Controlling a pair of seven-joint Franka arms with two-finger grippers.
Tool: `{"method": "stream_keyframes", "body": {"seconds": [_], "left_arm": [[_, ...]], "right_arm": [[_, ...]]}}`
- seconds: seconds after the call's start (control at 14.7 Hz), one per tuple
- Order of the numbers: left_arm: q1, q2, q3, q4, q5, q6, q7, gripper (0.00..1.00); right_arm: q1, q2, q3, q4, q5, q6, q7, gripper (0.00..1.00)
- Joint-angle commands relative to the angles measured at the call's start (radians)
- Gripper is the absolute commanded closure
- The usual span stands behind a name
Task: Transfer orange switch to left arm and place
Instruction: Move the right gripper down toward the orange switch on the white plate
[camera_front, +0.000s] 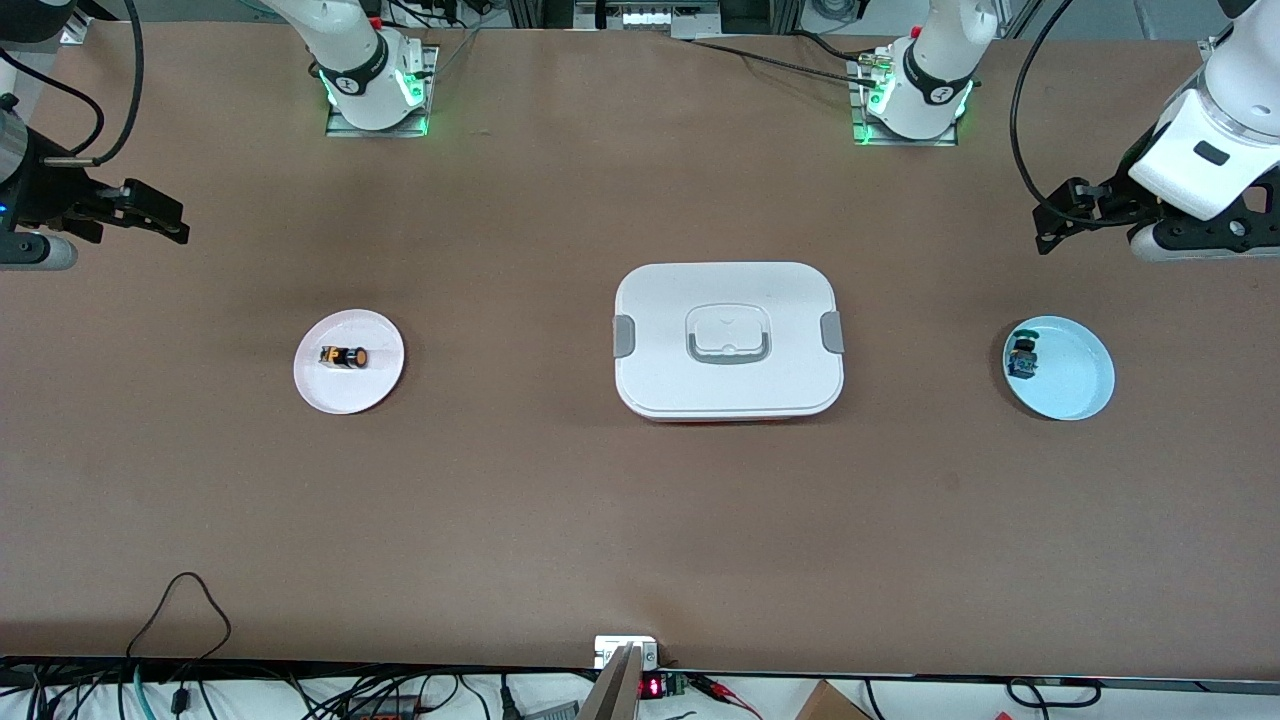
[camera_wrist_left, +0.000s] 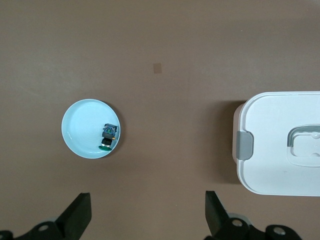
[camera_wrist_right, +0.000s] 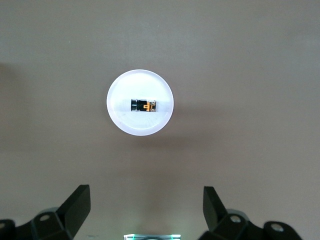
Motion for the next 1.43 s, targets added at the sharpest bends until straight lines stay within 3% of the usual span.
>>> {"method": "stream_keyframes", "body": {"seconds": [0.0, 0.34, 1.09, 1.36], "left_arm": [[0.002, -0.007, -0.004, 0.009, 0.02, -0.015, -0.005, 0.0], [0.0, -0.007, -0.004, 0.009, 0.02, -0.015, -0.006, 0.0], [-0.001, -0.007, -0.004, 0.009, 0.02, -0.015, -0.005, 0.0], [-0.001, -0.007, -0.004, 0.009, 0.02, -0.015, -0.003, 0.0]], "right_arm": [[0.004, 0.002, -0.002, 0.019, 0.008, -0.023, 0.007, 0.0], [0.003, 0.009, -0.003, 0.021, 0.008, -0.02, -0.004, 0.0], [0.006, 0.141, -0.005, 0.018, 0.016, 0.023, 0.005, 0.0], [0.007, 0.193, -0.003, 0.01, 0.016, 0.1, 0.007, 0.0]]}}
